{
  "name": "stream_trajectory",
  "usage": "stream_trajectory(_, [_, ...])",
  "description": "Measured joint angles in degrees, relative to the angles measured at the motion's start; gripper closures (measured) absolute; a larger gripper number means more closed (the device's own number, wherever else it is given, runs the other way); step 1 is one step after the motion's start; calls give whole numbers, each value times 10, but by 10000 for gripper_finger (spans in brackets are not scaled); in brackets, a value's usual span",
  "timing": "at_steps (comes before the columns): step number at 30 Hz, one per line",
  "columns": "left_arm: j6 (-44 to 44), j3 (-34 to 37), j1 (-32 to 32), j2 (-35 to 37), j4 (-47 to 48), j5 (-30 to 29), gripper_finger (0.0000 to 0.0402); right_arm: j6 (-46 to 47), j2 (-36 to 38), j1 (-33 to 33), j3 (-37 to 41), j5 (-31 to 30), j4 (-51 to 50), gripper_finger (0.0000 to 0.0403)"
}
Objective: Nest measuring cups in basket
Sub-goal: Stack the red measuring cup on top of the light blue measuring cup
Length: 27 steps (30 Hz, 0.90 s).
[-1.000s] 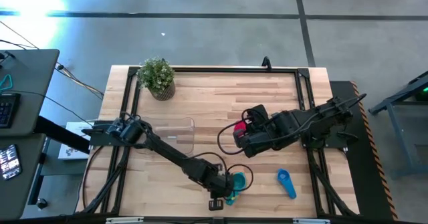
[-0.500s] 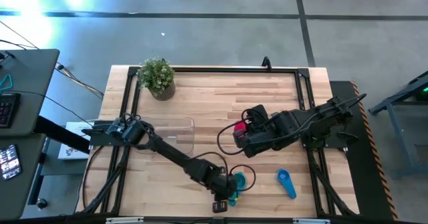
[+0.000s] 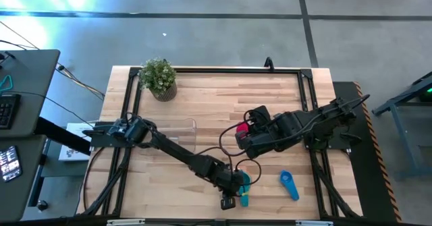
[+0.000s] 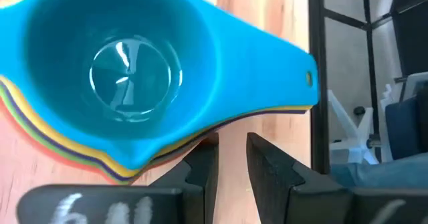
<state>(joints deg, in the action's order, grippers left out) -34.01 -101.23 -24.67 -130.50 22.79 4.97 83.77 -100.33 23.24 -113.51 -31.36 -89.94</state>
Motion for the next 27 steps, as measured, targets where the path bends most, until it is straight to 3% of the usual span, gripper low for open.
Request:
stream_trajectory(5, [16, 0, 0, 21, 19, 9, 335, 2, 0, 0, 0, 1, 1, 402])
stream_trajectory(17, [123, 0, 0, 129, 172, -23, 335, 34, 0, 2, 0, 1, -1, 402])
stream_trajectory(27, [225, 0, 9, 241, 267, -83, 335, 151, 0, 51, 0, -11, 0, 402])
